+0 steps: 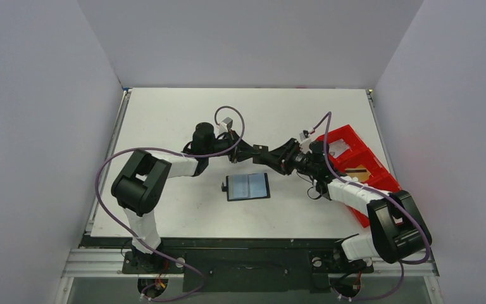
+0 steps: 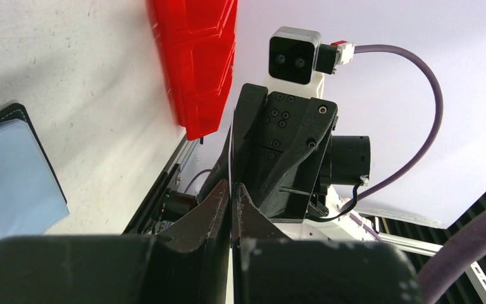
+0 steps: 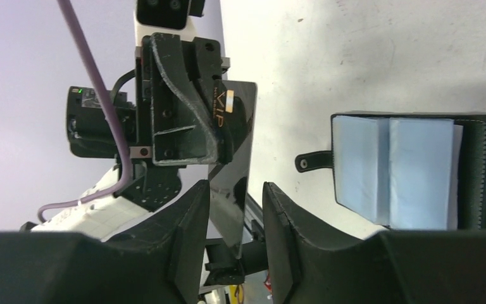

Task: Take the credit cards out of the card holder
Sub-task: Place the credit card in the storage box.

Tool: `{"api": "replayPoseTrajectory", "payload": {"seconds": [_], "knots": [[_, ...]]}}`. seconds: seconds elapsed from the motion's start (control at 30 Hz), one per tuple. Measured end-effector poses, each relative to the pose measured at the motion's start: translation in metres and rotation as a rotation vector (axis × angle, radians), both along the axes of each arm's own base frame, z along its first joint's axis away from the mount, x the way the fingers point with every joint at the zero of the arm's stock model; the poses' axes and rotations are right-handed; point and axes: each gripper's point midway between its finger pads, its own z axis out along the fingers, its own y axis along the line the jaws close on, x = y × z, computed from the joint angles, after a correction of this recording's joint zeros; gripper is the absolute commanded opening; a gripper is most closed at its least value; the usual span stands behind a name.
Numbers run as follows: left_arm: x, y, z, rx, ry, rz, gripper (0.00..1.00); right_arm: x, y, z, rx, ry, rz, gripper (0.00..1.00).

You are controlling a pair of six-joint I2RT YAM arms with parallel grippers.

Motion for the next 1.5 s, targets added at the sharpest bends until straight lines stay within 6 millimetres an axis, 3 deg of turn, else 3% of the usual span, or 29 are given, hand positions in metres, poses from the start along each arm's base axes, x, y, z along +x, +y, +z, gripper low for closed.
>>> {"api": "replayPoseTrajectory", "payload": {"seconds": [0.2, 0.37, 0.43, 0.5, 0.57, 0.77, 1.03, 1.3, 1.5], "knots": [[0.004, -0.001, 0.000, -0.032, 0.012, 0.001, 0.00, 0.000, 0.003, 0.010, 0.045, -0.015, 0.003, 0.21], [0.004, -0.001, 0.003, -0.047, 0.008, -0.004, 0.00, 0.000, 0.002, 0.011, 0.048, -0.011, 0.000, 0.01], [0.004, -0.001, 0.004, -0.050, 0.004, -0.004, 0.09, 0.000, 0.002, 0.011, 0.048, -0.012, 0.000, 0.00], [0.004, 0.000, 0.005, -0.051, 0.000, -0.007, 0.30, 0.000, 0.003, 0.011, 0.048, -0.011, 0.000, 0.00], [0.003, 0.000, 0.004, -0.049, -0.006, -0.012, 0.34, -0.001, 0.003, 0.010, 0.039, -0.014, 0.005, 0.00], [-0.005, 0.005, -0.014, 0.050, 0.014, -0.028, 0.42, -0.008, -0.001, -0.001, -0.054, 0.003, 0.014, 0.00], [-0.004, 0.032, -0.022, 0.318, -0.035, -0.025, 0.50, -0.004, -0.016, 0.006, -0.191, -0.035, -0.030, 0.00], [-0.019, 0.069, -0.040, 0.546, -0.052, -0.057, 0.55, -0.007, -0.047, -0.007, -0.371, 0.023, -0.131, 0.00], [-0.035, 0.082, -0.048, 0.620, -0.053, -0.111, 0.58, -0.016, -0.081, -0.004, -0.476, 0.044, -0.248, 0.00]]}}
